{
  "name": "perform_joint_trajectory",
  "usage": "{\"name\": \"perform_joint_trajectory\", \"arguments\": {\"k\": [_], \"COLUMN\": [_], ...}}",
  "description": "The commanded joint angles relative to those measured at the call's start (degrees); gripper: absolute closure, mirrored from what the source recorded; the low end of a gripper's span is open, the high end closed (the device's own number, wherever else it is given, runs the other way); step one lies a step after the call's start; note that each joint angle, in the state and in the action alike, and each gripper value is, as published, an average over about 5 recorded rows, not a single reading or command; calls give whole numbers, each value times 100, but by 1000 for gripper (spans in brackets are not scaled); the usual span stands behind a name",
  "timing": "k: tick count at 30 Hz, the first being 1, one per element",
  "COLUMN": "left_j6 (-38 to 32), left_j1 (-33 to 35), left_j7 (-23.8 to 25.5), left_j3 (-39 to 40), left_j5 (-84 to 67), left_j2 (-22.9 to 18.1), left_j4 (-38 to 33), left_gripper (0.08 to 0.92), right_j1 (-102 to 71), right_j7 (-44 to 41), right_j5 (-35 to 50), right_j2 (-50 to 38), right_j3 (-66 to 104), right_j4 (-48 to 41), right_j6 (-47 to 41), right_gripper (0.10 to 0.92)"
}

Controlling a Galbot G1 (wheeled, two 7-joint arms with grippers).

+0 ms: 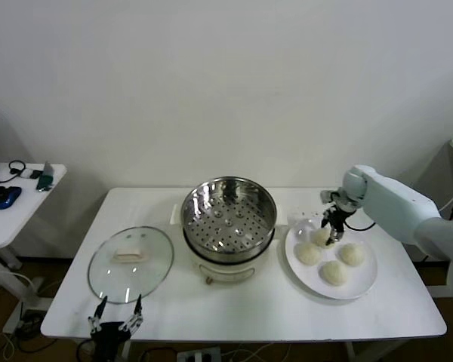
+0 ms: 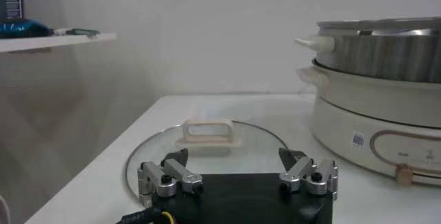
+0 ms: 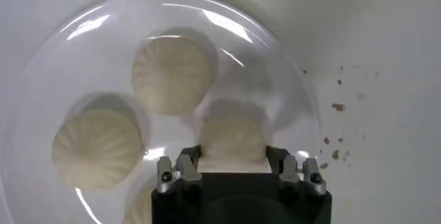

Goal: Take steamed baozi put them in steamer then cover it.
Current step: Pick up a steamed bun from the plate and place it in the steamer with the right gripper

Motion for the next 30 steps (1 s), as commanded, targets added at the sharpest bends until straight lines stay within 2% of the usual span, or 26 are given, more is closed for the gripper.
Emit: {"name": "perform_joint_trajectory", "arguments": {"k": [1,11,17,24,27,30], "left_j6": [-4,-14,-8,-9,-20,-37], "left_j1": [3,11,-4,-38,-34,-23], "left_j7": [-4,-89,-95,-96,-102,-110], "left_j3": [1,-16,2,39,33,8], "left_j5": [8,6,18,50,55,54], "left_j2": [-6,-2,-8,-30,-27,-17], "left_j4": [6,15,20,42,56,62], "left_gripper": [177,177,177,177,177,177], "right_j1": [511,2852,3977,4148,3899,3486], "right_j7": [-114,-376,-276,96,342,633], "right_j5": [67,900,1303,653,165,-437], "right_j2": [-19,-138,143,728,1019,1303], "right_j3": [-397,-1480,-1698,-1775,-1912,-1977], "right_j4": [187,1608,3086,4315,4372,4009], "right_j6": [201,948,1309,1820,2122,2456], "right_gripper": [376,380,378,380,377,378]}}
